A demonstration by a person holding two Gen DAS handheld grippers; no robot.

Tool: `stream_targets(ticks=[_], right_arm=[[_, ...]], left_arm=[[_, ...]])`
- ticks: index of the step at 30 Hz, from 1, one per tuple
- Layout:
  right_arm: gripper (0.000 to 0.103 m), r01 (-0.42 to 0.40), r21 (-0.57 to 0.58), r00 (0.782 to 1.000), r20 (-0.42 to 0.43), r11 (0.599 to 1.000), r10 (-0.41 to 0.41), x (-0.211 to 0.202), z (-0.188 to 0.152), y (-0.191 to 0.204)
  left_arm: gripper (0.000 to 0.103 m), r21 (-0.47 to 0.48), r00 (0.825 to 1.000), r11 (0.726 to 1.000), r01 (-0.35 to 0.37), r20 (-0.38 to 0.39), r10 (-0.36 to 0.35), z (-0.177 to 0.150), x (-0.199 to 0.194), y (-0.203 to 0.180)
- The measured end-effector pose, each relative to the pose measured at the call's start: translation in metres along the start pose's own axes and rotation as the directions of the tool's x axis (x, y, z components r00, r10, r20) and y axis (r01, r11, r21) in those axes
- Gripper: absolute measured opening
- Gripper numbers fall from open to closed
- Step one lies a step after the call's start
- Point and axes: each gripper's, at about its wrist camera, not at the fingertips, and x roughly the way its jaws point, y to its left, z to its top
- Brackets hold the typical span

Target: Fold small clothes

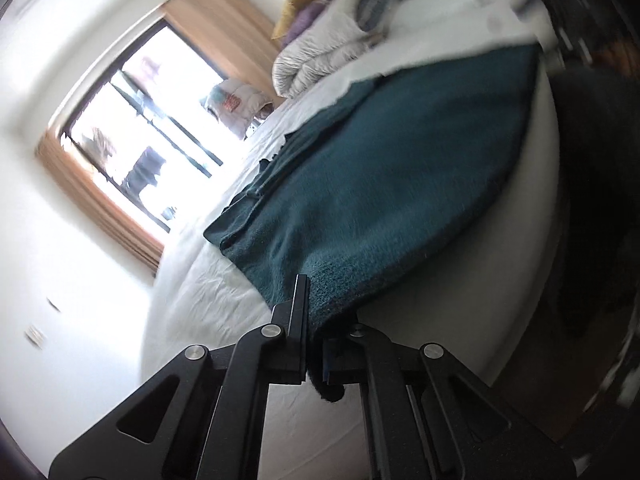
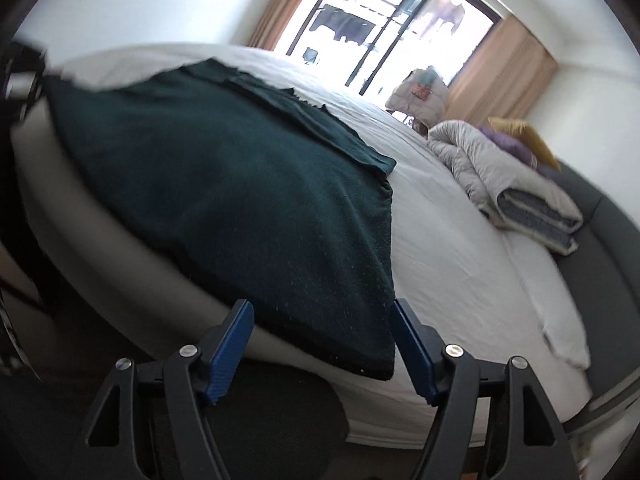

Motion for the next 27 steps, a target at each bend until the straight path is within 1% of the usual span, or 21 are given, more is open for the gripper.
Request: stream_targets(ticks=[1,4,6,8,11,16,22,24,27], right_arm=[[0.068,0.015,-0.045,1.0,0.002,0.999,-0.015,0.001,-0.002,0.006],[0.066,0.063,-0.174,0.998,-0.002,0.983,-0.064,0.008,-0.007,0.022],[0.064,0.074,-0.209,0.997,0.003,0.975,-0.075,0.01,-0.007,0.028],[0.063,0.087,-0.218,0.996,0.009,0.972,-0.088,0.013,-0.005,0.031],[0.06,0.096,-0.254,0.995,-0.007,0.963,-0.101,0.024,-0.003,0.039],[0.059,0.125,-0.319,0.992,0.007,0.94,-0.13,0.028,-0.002,0.049],[0.044,0.191,-0.372,0.976,-0.026,0.908,-0.216,0.038,-0.007,0.044],[0.043,0.206,-0.378,0.972,-0.029,0.903,-0.234,0.039,-0.007,0.041],[0.042,0.22,-0.39,0.966,-0.039,0.894,-0.255,0.043,-0.01,0.036]], left_arm=[[0.003,-0.029,1.0,1.0,0.002,0.009,-0.002,0.005,-0.005,0.006],[0.003,-0.052,0.999,0.999,-0.007,0.033,0.008,0.018,-0.011,0.019],[0.003,-0.084,0.999,0.996,-0.001,0.046,0.005,0.025,-0.015,0.028],[0.003,-0.139,0.998,0.99,0.009,0.06,0.0,0.032,-0.018,0.04],[0.003,-0.166,0.997,0.986,0.009,0.072,0.003,0.038,-0.029,0.046],[0.003,-0.214,0.996,0.977,0.02,0.089,-0.001,0.045,-0.044,0.058],[0.003,-0.279,0.995,0.96,0.037,0.104,-0.008,0.051,-0.053,0.074],[0.003,-0.296,0.995,0.954,0.04,0.104,-0.009,0.052,-0.055,0.078],[0.003,-0.29,0.995,0.956,0.035,0.103,-0.005,0.052,-0.055,0.079]])
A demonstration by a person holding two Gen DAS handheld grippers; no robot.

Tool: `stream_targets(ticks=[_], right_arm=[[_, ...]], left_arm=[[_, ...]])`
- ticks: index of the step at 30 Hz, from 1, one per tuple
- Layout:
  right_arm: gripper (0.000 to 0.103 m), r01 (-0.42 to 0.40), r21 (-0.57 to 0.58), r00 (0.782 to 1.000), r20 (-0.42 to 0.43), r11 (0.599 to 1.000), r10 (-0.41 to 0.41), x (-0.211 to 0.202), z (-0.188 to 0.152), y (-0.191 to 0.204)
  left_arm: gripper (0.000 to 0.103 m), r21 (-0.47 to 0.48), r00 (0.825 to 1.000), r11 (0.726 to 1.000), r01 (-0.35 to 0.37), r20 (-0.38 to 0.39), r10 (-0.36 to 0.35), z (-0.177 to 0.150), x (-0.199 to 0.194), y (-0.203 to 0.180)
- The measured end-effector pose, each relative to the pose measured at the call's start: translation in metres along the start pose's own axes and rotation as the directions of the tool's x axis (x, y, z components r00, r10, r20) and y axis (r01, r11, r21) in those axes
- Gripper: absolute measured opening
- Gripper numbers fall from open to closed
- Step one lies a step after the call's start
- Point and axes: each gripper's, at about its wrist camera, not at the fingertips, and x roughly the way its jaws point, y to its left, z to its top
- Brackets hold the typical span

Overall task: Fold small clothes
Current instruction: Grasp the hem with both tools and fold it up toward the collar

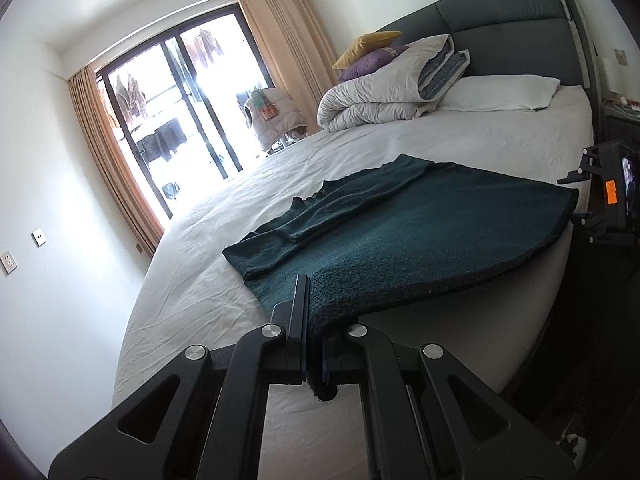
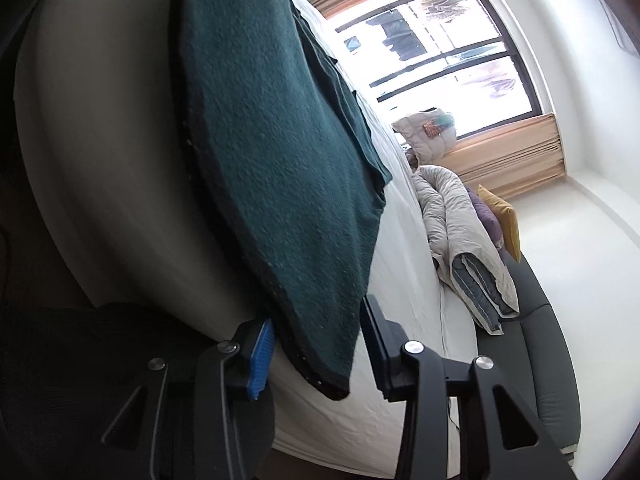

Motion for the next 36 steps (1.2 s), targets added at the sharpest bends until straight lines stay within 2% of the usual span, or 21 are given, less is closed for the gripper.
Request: stream_targets(ticks=[2,4,6,9,11,12,16,20,25,30,36], right_arm=[[0.042,0.019,-0.025,1.0,-0.015,1.0,-0.019,0.004,-0.005,-0.001],[0.036,0.006,-0.022,0.999,-0.031,1.0,-0.007,0.007,-0.009,-0.004],[0.026,-0.007,-0.036,0.999,-0.036,0.999,0.005,0.009,-0.011,-0.003],[0.019,-0.022,-0.059,0.999,-0.027,0.998,0.02,0.009,-0.011,-0.001],[0.006,-0.035,-0.06,0.999,-0.028,0.998,0.034,0.009,-0.01,0.0],[0.004,-0.037,-0.06,0.999,-0.026,0.998,0.036,0.009,-0.01,-0.002],[0.004,-0.052,-0.032,0.999,-0.015,0.998,0.052,0.007,-0.007,-0.014],[0.004,-0.083,-0.01,0.996,-0.012,0.996,0.083,0.012,-0.004,-0.031],[0.004,-0.116,0.062,0.993,0.013,0.991,0.116,0.021,0.011,-0.068],[0.004,-0.146,0.096,0.988,0.065,0.985,0.14,0.041,0.038,-0.113],[0.004,-0.133,0.075,0.988,0.094,0.988,0.126,0.08,0.081,-0.146]], left_arm=[[0.003,0.003,1.0,1.0,0.004,-0.007,-0.004,-0.001,0.0,0.0],[0.003,0.004,1.0,1.0,0.008,-0.013,-0.008,-0.005,0.001,-0.002],[0.003,0.013,1.0,1.0,0.01,-0.018,-0.009,-0.009,0.003,-0.004],[0.003,0.045,0.999,0.999,0.01,-0.037,-0.008,-0.021,0.004,-0.01],[0.003,0.06,0.998,0.998,0.016,-0.058,-0.013,-0.031,0.006,-0.014],[0.003,0.072,0.998,0.997,0.017,-0.067,-0.012,-0.037,0.006,-0.016],[0.003,0.185,0.995,0.983,0.012,-0.102,0.007,-0.062,0.009,-0.032],[0.003,0.234,0.992,0.972,0.031,-0.122,-0.002,-0.078,0.01,-0.037],[0.003,0.189,0.992,0.98,0.055,-0.126,-0.032,-0.078,0.014,-0.024],[0.003,0.165,0.992,0.984,0.068,-0.112,-0.05,-0.061,0.022,-0.004],[0.003,0.104,0.992,0.993,0.052,-0.117,-0.04,-0.034,0.054,0.033]])
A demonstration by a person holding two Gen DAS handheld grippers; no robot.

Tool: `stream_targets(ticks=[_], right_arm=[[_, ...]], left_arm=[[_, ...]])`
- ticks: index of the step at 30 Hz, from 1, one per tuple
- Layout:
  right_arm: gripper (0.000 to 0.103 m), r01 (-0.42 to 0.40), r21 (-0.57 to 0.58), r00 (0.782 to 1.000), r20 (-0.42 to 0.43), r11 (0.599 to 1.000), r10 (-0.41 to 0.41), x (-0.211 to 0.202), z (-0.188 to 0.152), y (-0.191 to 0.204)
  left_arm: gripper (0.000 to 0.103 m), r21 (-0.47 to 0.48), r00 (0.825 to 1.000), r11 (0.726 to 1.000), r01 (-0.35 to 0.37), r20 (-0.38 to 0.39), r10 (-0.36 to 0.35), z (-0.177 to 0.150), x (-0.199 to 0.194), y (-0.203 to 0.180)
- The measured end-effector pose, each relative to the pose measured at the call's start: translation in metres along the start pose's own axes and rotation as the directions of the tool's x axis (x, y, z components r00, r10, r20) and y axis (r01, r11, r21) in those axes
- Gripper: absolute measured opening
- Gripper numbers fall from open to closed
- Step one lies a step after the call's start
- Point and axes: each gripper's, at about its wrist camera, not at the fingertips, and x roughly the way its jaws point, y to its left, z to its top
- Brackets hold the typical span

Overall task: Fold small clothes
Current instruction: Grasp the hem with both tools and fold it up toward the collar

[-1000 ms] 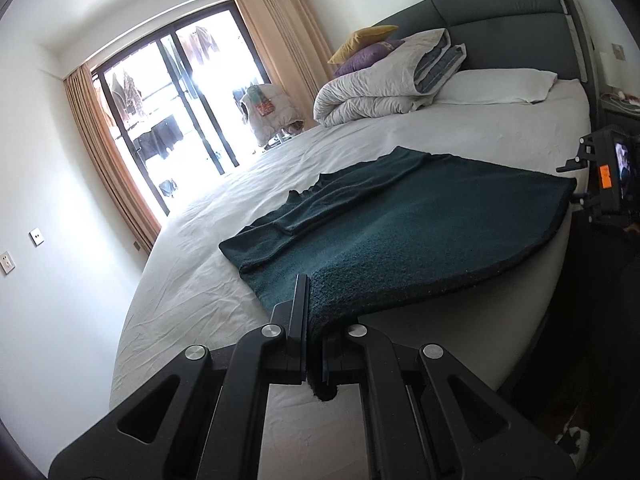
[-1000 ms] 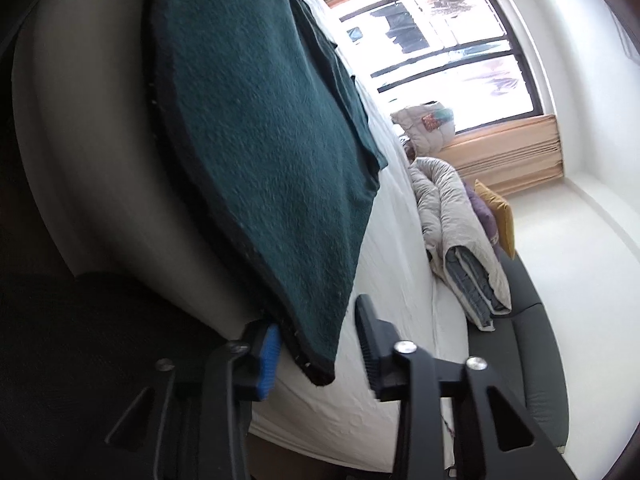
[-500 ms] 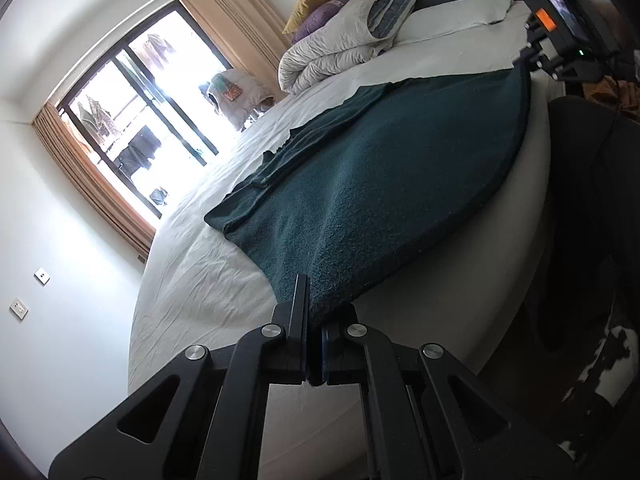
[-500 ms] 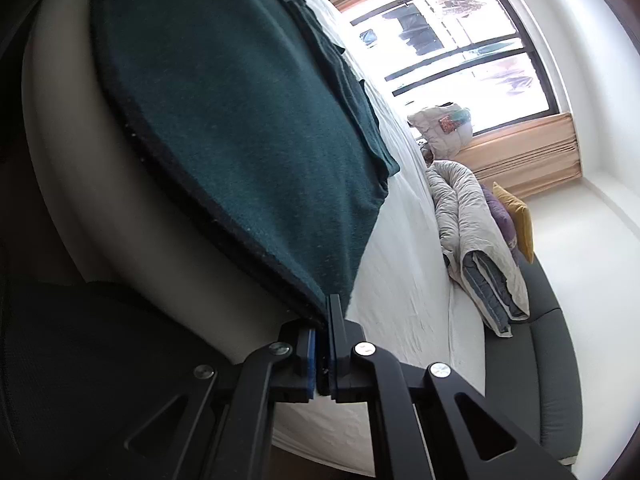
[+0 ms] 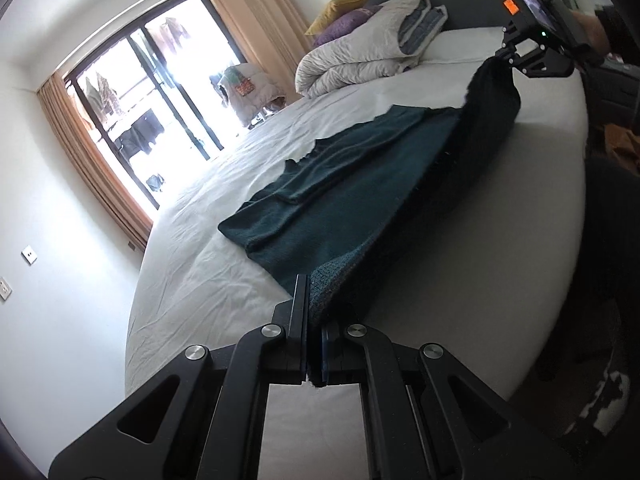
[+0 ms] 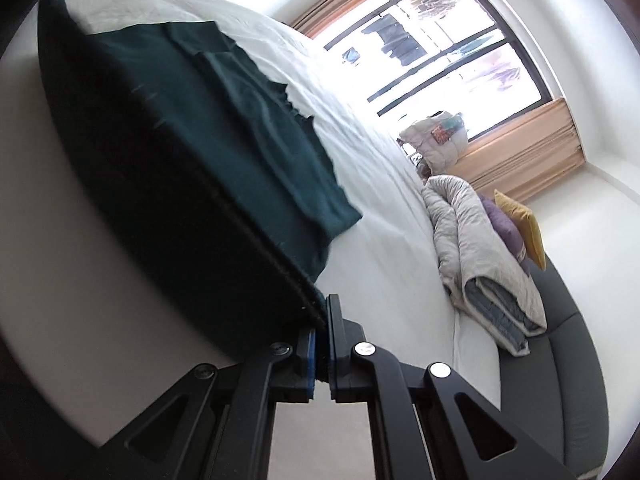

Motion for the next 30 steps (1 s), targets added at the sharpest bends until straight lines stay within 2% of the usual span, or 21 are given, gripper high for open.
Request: stream_targets(ticks=[7,15,21,30], right_arm=[[0.004,0.019,-0.042,1.0,-0.006,0.999,-0.019,0.051,0.037,-0.016],[0.004,-0.002,0.079,0.999,-0.033,0.997,0.004,0.1,0.062,-0.049],[0.004,-0.055,0.132,0.996,-0.062,0.99,0.064,0.145,0.086,-0.058],[0.004,-0.129,0.226,0.983,-0.098,0.966,0.154,0.22,0.119,-0.082]], left_arm=[[0.003,-0.037,1.0,0.999,-0.01,-0.015,0.01,0.033,0.045,0.043],[0.003,-0.108,0.997,0.994,0.034,-0.063,-0.041,0.071,0.113,0.096],[0.003,-0.25,0.985,0.963,0.102,-0.114,-0.133,0.1,0.184,0.147],[0.003,-0.357,0.963,0.931,0.081,-0.212,-0.165,0.11,0.285,0.193]])
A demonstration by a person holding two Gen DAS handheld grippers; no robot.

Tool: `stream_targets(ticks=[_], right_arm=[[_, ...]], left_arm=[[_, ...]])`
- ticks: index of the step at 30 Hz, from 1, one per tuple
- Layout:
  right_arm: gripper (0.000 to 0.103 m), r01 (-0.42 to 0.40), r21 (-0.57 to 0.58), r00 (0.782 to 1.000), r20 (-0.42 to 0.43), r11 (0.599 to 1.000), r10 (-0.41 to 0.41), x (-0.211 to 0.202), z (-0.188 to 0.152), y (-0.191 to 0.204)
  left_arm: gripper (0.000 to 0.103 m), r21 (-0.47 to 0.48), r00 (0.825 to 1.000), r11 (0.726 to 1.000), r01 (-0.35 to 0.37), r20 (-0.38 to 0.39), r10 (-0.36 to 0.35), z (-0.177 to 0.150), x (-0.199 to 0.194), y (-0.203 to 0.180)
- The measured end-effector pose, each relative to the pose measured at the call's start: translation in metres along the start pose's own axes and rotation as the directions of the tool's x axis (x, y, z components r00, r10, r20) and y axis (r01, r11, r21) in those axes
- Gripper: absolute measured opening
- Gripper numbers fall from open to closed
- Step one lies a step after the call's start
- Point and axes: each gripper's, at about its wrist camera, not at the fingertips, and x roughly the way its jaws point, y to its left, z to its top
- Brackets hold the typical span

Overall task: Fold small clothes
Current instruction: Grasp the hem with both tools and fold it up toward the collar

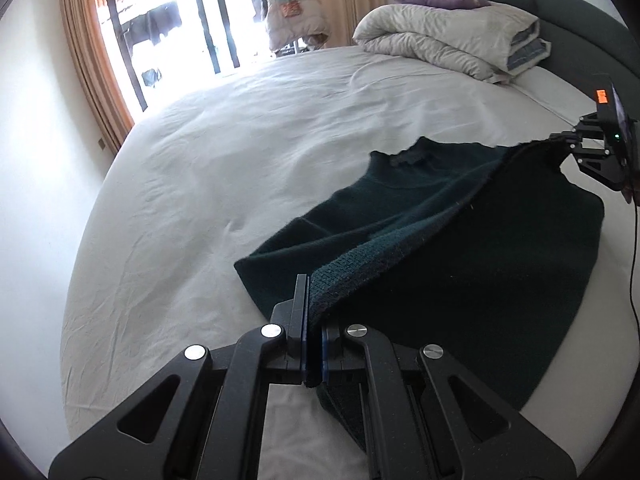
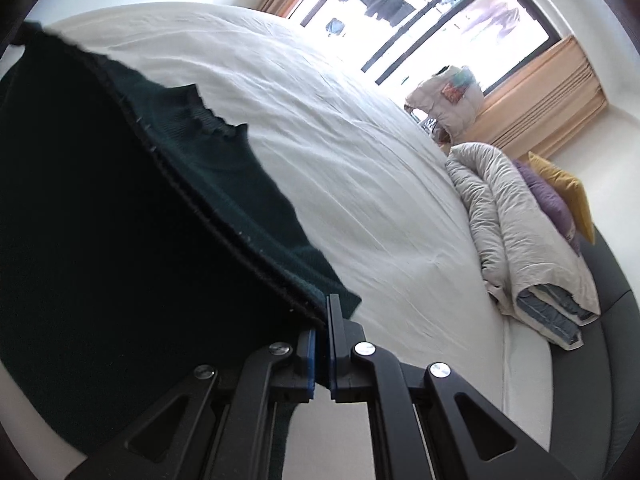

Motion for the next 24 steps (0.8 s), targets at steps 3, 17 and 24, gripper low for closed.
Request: stream_targets(ticks=[3,17,24], right_arm=[[0.004,-0.022,0.028,0.999,-0.024,0.999,0.023,0.022,0.01,-0.003],[0.004,-0.078,0.079,0.99,-0.115,0.994,0.086,0.094,0.033,-0.006],[0.084,0.011,0.191,0.992,-0.123,0.982,0.012,0.106,0.03,-0.027]], left_arm=[[0.003,0.002,0.999,1.0,-0.009,-0.034,0.009,0.01,0.028,0.006],[0.004,-0.046,0.992,0.999,0.005,-0.128,-0.011,0.026,0.1,0.027],[0.018,-0.086,0.989,0.996,-0.019,-0.146,0.006,0.031,0.12,0.036]])
